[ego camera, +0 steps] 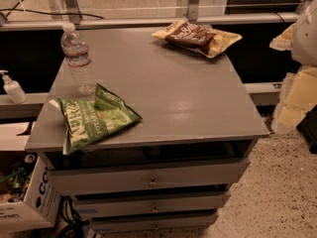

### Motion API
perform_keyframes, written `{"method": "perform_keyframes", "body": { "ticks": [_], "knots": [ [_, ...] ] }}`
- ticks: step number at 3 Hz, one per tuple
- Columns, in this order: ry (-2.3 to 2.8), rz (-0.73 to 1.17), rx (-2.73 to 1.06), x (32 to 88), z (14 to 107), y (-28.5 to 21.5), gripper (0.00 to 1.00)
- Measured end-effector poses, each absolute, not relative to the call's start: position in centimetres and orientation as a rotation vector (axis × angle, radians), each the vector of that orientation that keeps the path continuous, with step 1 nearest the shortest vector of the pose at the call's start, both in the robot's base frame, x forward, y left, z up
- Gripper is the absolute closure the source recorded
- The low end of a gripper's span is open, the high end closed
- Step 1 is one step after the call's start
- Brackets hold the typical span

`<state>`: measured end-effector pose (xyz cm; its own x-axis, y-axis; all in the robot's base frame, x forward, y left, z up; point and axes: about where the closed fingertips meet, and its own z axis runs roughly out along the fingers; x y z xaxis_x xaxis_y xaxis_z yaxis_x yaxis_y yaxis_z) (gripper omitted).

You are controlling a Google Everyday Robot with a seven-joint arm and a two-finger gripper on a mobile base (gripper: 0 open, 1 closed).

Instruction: Move water bottle near brown chip bag

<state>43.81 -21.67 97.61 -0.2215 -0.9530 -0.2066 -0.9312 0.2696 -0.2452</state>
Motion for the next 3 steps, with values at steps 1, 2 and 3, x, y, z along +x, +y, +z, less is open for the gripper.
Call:
{"method": "perform_keyframes", "body": {
  "ticks": [1,2,3],
  "knots": [
    [2.232,-0.098,-1.725,43.8,97.6,-21.7,0.00],
    [2.220,-0.080,-1.715,43.9,97.7,-21.6,0.00],
    [2.173,0.026,-1.671,44.9,96.8,-20.3,0.00]
  ]
}}
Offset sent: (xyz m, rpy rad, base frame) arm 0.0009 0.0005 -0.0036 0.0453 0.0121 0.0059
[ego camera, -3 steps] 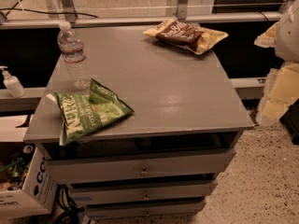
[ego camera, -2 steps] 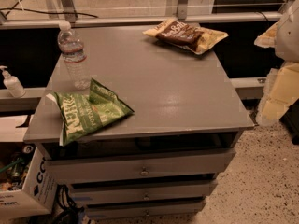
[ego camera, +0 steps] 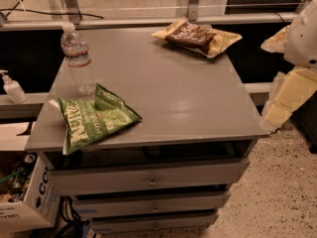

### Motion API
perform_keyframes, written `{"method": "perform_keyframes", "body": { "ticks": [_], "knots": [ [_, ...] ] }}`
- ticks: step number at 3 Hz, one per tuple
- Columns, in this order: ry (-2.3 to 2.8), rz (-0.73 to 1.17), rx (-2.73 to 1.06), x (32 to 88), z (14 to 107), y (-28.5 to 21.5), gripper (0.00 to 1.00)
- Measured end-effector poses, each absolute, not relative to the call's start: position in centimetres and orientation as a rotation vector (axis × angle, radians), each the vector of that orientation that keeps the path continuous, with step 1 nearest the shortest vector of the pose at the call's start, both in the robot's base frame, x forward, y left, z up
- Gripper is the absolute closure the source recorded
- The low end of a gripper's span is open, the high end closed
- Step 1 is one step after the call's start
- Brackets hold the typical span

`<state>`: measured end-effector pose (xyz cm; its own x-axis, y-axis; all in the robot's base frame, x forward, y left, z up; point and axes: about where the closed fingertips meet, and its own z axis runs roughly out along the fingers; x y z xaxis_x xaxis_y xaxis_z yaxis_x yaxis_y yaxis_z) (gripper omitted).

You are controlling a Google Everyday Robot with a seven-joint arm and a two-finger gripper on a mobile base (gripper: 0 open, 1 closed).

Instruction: Move water bottle near brown chip bag

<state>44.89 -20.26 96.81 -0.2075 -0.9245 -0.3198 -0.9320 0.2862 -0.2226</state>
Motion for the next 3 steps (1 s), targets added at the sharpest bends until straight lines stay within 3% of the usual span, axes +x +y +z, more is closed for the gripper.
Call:
{"method": "perform_keyframes", "body": {
  "ticks": [3],
  "knots": [
    [1.952,0.432,-1.465,52.3,91.6,-12.6,0.00]
  ]
}}
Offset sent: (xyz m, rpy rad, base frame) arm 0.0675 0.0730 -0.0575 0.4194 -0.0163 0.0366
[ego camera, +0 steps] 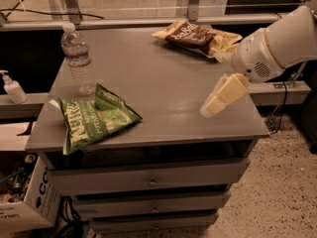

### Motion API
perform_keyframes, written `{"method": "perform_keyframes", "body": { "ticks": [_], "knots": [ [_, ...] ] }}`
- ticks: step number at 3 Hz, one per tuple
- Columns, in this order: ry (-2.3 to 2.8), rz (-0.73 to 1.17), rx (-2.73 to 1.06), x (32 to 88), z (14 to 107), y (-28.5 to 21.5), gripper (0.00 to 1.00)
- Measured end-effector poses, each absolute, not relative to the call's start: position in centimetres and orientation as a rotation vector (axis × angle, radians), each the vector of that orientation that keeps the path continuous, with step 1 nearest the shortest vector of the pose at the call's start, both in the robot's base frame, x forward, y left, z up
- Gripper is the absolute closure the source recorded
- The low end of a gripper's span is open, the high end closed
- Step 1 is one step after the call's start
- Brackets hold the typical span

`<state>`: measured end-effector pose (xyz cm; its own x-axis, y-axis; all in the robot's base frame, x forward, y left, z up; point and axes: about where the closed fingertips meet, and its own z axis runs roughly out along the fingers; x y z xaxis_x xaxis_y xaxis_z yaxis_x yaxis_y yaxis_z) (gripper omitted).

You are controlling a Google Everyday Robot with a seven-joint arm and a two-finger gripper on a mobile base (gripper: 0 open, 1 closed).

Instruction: Move water bottle near brown chip bag

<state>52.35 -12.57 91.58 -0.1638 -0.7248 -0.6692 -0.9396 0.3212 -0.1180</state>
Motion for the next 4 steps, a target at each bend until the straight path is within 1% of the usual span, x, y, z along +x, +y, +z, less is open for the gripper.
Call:
{"method": "perform_keyframes", "body": {
  "ticks": [1,3,4],
  "knots": [
    [1.894,0.487,-1.412,54.9,91.3,-11.1,0.00],
    [1.898,0.482,-1.384,54.8,90.7,-11.0,0.00],
    [1.869,0.490,-1.351,55.9,89.1,-9.7,0.00]
  ]
}}
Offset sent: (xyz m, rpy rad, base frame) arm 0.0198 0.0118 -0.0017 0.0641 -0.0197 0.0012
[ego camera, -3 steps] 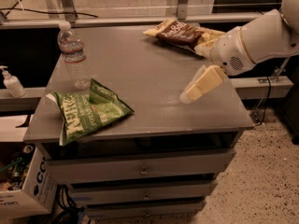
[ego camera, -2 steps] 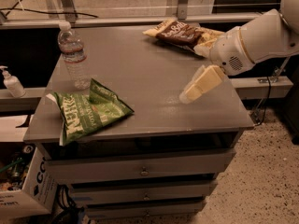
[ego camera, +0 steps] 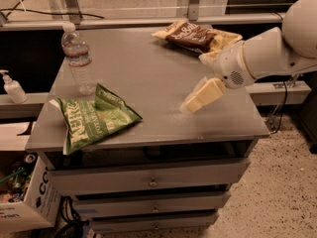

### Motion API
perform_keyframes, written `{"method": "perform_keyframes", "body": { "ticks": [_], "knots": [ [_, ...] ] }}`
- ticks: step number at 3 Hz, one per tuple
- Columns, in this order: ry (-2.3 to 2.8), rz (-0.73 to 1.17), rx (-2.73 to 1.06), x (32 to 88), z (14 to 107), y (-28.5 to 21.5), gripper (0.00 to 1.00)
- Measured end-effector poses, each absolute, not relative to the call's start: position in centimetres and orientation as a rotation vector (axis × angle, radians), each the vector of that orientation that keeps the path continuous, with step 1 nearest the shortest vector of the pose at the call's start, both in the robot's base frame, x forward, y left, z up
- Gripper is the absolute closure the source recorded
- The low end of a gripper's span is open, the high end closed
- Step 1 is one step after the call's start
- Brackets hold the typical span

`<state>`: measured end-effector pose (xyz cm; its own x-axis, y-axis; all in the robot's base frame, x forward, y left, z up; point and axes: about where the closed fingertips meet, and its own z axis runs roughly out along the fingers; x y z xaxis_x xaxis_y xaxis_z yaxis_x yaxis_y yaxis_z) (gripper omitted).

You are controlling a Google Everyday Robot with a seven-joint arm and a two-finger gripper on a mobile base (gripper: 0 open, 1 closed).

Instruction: Move water bottle near brown chip bag

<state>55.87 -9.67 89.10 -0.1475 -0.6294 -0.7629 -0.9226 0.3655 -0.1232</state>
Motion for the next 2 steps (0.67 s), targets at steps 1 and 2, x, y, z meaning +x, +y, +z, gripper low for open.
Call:
{"method": "perform_keyframes", "body": {
  "ticks": [1,2],
  "knots": [
    [1.802,0.495,-1.290,58.8,87.8,-8.3,0.00],
    [1.742,0.486,-1.236,62.9,87.2,-7.0,0.00]
  ]
}}
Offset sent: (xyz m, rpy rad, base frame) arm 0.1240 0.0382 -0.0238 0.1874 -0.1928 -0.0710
